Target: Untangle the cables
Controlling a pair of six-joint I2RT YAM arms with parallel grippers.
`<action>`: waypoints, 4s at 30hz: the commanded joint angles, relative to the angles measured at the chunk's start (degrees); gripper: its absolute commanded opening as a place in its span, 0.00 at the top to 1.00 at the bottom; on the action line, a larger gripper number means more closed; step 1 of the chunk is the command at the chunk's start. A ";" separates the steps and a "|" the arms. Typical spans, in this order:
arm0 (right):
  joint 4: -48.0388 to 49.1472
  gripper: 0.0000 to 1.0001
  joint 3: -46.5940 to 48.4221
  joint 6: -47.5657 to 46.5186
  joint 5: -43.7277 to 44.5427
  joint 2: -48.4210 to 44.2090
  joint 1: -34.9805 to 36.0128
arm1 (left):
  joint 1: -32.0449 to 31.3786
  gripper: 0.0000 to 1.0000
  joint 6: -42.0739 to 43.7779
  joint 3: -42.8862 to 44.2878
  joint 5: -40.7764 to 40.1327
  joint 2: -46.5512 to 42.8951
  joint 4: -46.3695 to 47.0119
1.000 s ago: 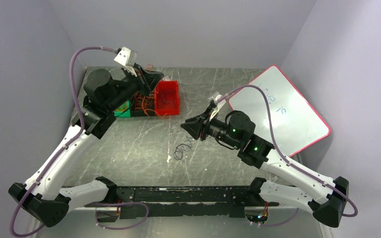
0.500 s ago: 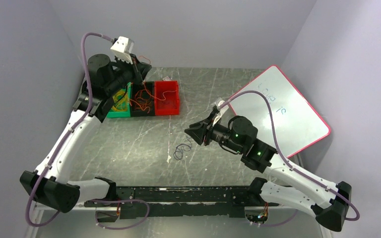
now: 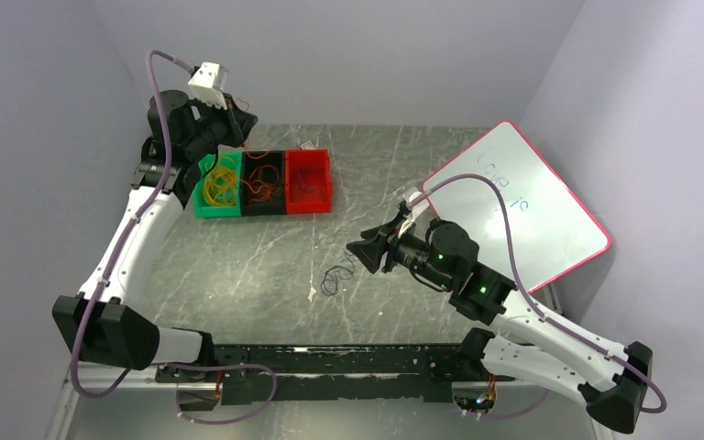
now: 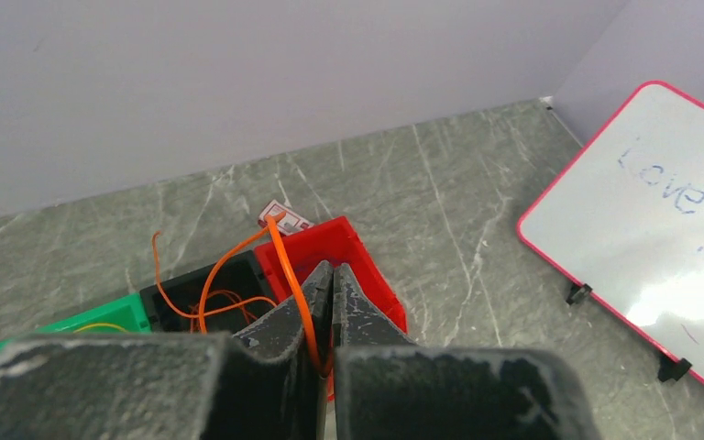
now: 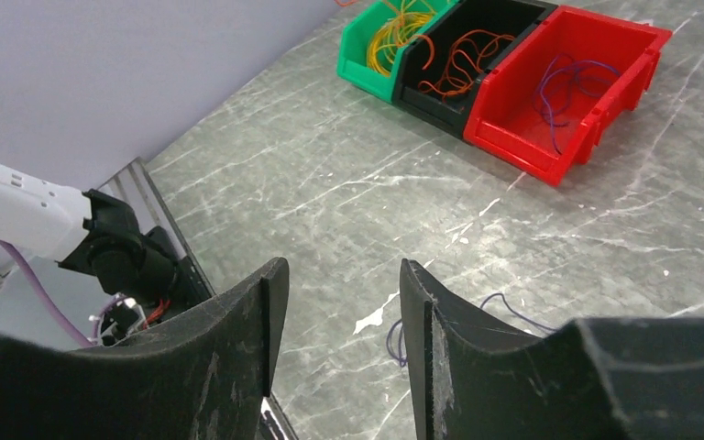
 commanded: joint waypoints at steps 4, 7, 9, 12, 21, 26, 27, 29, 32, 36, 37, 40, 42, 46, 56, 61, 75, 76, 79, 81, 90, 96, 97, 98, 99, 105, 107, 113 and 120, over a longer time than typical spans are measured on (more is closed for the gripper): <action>-1.07 0.48 -0.81 -0.32 2.87 -1.14 0.24 | 2.78 0.93 1.82 1.72 3.41 2.15 2.83; -1.30 0.47 -0.90 -0.24 2.91 -1.10 0.19 | 3.04 0.93 2.30 1.90 3.42 2.58 2.37; -1.47 0.47 -0.98 -0.31 2.88 -1.03 0.20 | 3.17 0.93 2.46 1.83 3.40 2.59 1.97; -1.40 0.47 -1.07 -0.32 2.89 -0.95 0.25 | 3.23 0.93 2.50 1.34 3.01 2.14 1.25; -1.13 0.47 -1.34 -0.14 2.45 -0.17 0.21 | 3.23 0.93 2.34 -1.16 1.40 2.04 1.39; -1.28 0.47 -1.60 -0.27 2.59 -0.28 0.18 | 3.41 0.93 2.67 -1.90 0.93 2.82 1.76; -1.30 0.47 -1.65 -0.31 2.67 -0.25 0.20 | 3.41 0.93 2.76 -1.99 0.91 3.04 1.72; -1.31 0.47 -1.76 -0.31 2.81 -0.33 0.19 | 3.52 0.93 2.84 -2.16 0.93 3.38 1.84; -1.39 0.47 -1.94 -0.30 2.81 -0.20 0.19 | 3.50 0.93 2.86 -2.54 0.70 3.89 1.84; -1.46 0.47 -2.04 -0.39 2.82 -0.12 0.23 | 3.58 0.93 2.77 -2.98 0.15 5.00 1.82; -1.52 0.47 -2.04 -0.44 2.85 -0.15 0.18 | 3.65 0.93 2.77 -3.00 -0.01 5.35 1.89; -1.82 0.47 -2.04 -0.49 2.99 -0.10 0.21 | 3.78 0.93 2.90 -2.71 -0.51 6.57 1.96; -2.12 0.47 -2.04 -0.49 3.22 -0.21 0.19 | 3.84 0.93 3.13 -2.26 -0.74 7.64 1.79; -2.46 0.47 -2.18 -0.35 3.37 -0.42 0.26 | 4.30 0.93 3.66 -1.50 -1.19 9.37 1.97; -2.51 0.47 -2.47 0.11 2.96 -0.40 0.19 | 4.99 0.93 3.88 2.94 1.44 15.65 3.79; -2.80 0.47 -2.65 0.30 2.89 -0.59 0.26 | 4.99 0.93 3.66 5.60 2.73 18.50 4.52; -2.88 0.47 -2.92 0.63 2.40 -0.55 0.18 | 4.99 0.93 -0.28 3.71 5.90 20.95 9.15; -2.91 0.47 -2.92 0.65 2.39 -0.56 0.20 | 4.99 0.93 -0.54 2.49 5.70 20.69 9.77; -3.05 0.47 -2.93 0.60 2.33 -0.63 0.25 | 4.99 0.93 -1.24 -0.64 3.78 20.07 11.04; -3.15 0.47 -2.86 0.64 2.24 -0.53 0.23 | 4.99 0.93 -1.53 -2.23 1.91 19.70 11.28; -1.95 0.47 -3.03 1.17 1.44 0.05 0.25 | 4.99 0.93 -2.56 -4.15 2.49 23.07 10.47; -2.00 0.47 -3.05 1.17 1.28 0.15 0.23 | 4.83 0.93 -2.53 -2.55 0.42 27.29 7.24; -2.07 0.47 -3.02 1.13 1.25 0.16 0.21 | 4.80 0.93 -2.36 -2.30 0.22 27.95 6.89; -2.14 0.47 -3.01 1.17 1.27 0.08 0.26 | 4.59 0.93 -2.19 -2.16 -0.19 28.42 6.47; -2.18 0.47 -3.02 1.16 1.33 -0.02 0.20 | 4.41 0.93 -1.97 -2.05 -0.57 28.99 6.12; -2.18 0.47 -3.27 1.33 1.21 -0.15 0.24 | 2.67 0.93 -0.83 -0.96 -2.51 31.66 4.48; -2.25 0.47 -3.21 1.36 1.09 -0.01 0.22 | 2.09 0.93 -0.35 -0.08 -3.57 32.61 3.20; -2.45 0.47 -3.28 1.36 1.10 -0.11 0.20 | 0.42 0.93 0.90 2.44 -6.16 35.06 0.54; -2.54 0.47 -3.69 1.60 1.30 -0.60 0.20 | -0.67 0.85 1.73 4.02 -8.61 36.58 -1.85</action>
